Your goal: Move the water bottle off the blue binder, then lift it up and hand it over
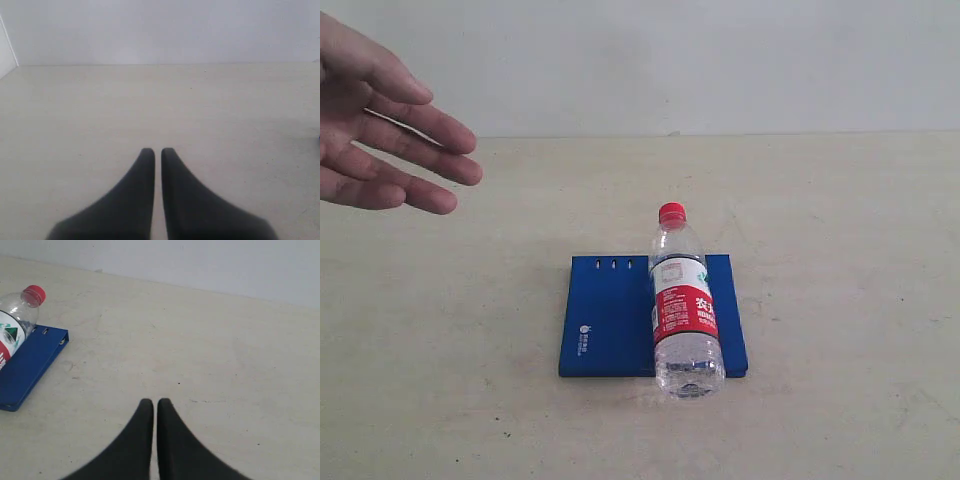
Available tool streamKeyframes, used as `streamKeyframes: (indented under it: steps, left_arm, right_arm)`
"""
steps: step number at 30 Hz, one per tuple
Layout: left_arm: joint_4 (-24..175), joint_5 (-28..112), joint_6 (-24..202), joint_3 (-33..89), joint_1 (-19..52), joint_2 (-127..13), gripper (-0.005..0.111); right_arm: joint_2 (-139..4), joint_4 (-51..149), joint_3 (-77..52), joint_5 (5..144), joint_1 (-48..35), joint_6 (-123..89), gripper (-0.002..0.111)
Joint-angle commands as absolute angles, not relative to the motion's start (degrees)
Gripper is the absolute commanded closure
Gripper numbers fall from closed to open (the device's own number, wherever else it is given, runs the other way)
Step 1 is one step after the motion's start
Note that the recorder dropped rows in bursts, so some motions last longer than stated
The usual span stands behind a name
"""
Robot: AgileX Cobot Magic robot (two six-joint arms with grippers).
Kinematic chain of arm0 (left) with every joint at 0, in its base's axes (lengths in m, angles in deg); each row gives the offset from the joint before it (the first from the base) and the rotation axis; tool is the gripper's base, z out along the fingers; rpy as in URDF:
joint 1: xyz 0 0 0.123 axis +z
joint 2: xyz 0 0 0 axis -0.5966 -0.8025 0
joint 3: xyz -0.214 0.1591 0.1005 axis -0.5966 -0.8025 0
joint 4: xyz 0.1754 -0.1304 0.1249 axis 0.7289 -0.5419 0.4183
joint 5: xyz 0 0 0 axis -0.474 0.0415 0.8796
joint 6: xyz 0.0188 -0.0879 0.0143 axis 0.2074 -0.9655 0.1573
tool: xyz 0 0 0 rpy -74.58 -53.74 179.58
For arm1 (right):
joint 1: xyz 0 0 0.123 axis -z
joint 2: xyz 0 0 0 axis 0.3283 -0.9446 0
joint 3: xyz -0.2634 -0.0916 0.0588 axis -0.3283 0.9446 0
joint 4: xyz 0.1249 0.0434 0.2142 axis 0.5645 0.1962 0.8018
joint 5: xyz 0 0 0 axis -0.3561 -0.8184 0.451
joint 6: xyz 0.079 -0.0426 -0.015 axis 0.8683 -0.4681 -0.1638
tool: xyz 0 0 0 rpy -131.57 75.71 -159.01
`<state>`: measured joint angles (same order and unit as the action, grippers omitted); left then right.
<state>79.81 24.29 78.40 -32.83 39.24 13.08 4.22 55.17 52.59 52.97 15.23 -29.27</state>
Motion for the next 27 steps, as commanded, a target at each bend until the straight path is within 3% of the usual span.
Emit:
streamKeyframes:
  steps: [1, 27]
  left_arm:
    - [80.0, 24.73, 77.9, -32.6, 39.41, 12.86, 0.102]
    - [80.0, 24.73, 77.9, -32.6, 39.41, 12.86, 0.102]
  right_arm:
    - [4.12, 54.82, 52.42, 53.35, 15.17, -29.2, 0.107]
    - [4.12, 54.41, 52.42, 53.35, 15.17, -32.96, 0.107]
